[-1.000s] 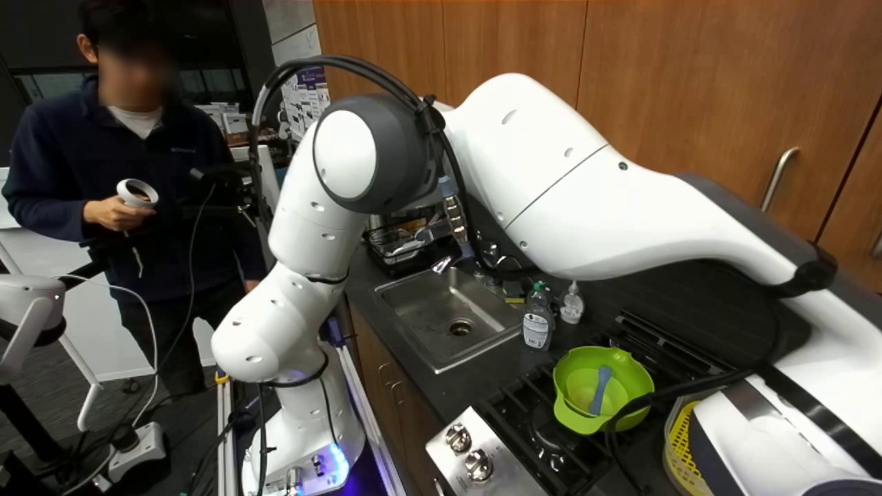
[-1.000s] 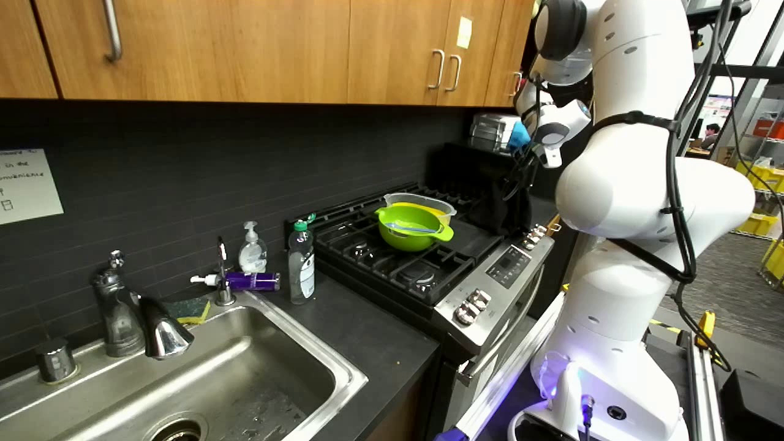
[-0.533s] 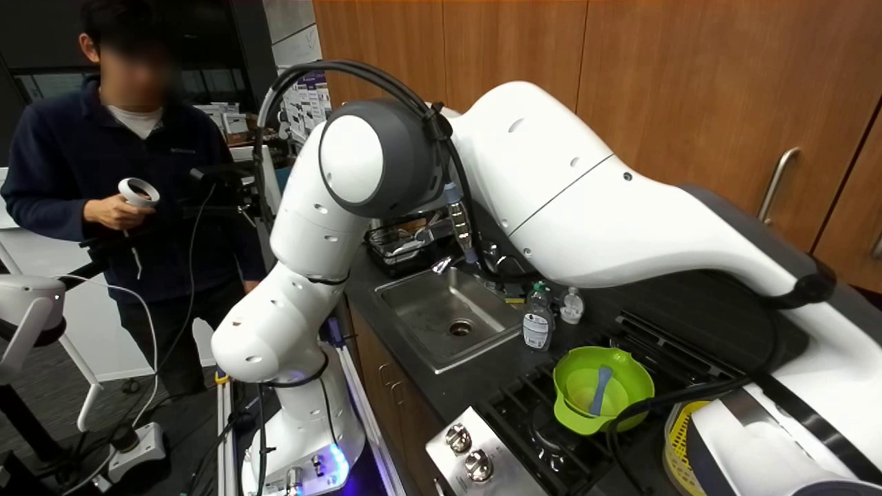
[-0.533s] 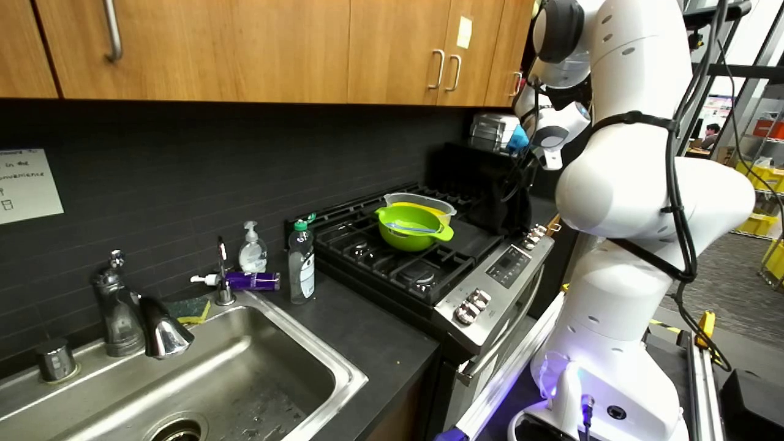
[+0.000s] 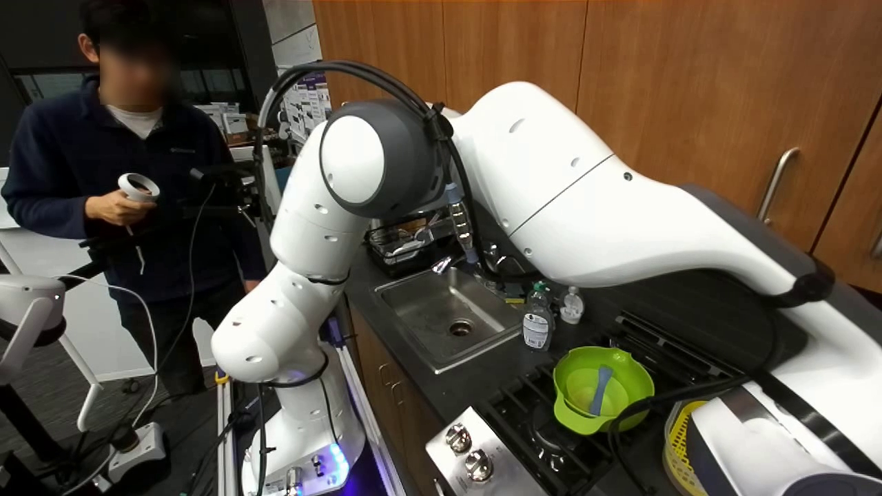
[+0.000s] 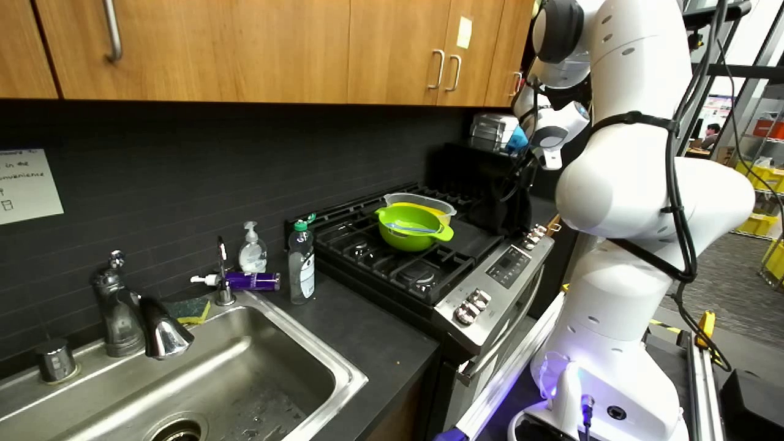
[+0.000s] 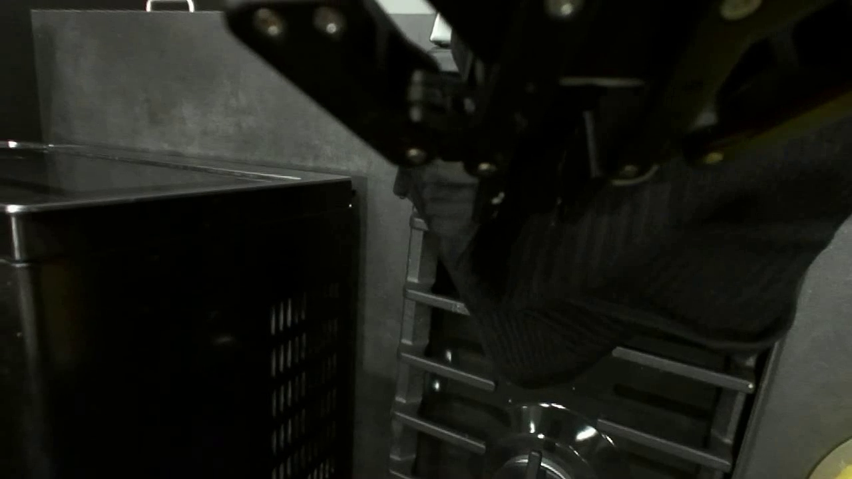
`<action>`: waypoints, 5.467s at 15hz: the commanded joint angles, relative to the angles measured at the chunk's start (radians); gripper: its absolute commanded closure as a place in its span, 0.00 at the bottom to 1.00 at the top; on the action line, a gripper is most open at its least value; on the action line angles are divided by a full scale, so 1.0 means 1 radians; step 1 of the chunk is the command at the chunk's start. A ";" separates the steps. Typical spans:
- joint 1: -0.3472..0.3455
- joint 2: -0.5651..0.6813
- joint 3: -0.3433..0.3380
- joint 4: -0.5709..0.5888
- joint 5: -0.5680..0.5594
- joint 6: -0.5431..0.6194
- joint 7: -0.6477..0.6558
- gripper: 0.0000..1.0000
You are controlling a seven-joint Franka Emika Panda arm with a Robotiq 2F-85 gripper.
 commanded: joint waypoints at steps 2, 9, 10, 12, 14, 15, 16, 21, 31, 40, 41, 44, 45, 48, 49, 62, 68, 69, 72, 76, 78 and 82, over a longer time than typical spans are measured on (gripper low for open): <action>0.004 -0.036 0.012 -0.031 0.021 0.010 -0.042 1.00; 0.011 -0.154 0.033 -0.142 0.141 0.027 -0.290 1.00; 0.014 -0.175 0.032 -0.160 0.164 0.024 -0.327 1.00; 0.018 -0.227 0.029 -0.207 0.211 0.011 -0.419 1.00; 0.029 -0.269 0.022 -0.247 0.250 0.010 -0.481 1.00; 0.034 -0.285 0.019 -0.264 0.266 0.009 -0.506 1.00; 0.040 -0.301 0.016 -0.279 0.275 0.012 -0.524 1.00; 0.074 -0.271 0.005 -0.261 0.201 0.011 -0.426 0.56; 0.135 -0.045 -0.016 -0.094 0.114 0.227 -0.012 0.00; 0.121 0.008 -0.027 -0.051 0.066 0.283 0.136 0.00; 0.117 0.015 -0.028 -0.047 0.065 0.284 0.145 0.00; 0.112 0.028 -0.025 -0.041 0.060 0.281 0.166 0.00; 0.111 0.031 -0.024 -0.040 0.059 0.277 0.169 0.00; 0.111 0.043 -0.019 -0.031 0.062 0.279 0.164 0.27; 0.111 0.044 -0.018 -0.029 0.063 0.277 0.162 0.32; 0.102 0.043 -0.013 -0.022 0.073 0.265 0.150 0.99; 0.098 0.024 -0.005 -0.025 0.082 0.253 0.118 0.99; 0.095 0.017 -0.002 -0.029 0.085 0.247 0.103 0.99; 0.069 -0.027 0.011 -0.051 0.119 0.181 -0.032 0.99; 0.036 -0.117 0.016 -0.117 0.179 0.049 -0.282 0.99; 0.030 -0.164 0.006 -0.157 0.186 -0.012 -0.372 0.99; 0.025 -0.252 -0.020 -0.232 0.165 -0.111 -0.431 0.99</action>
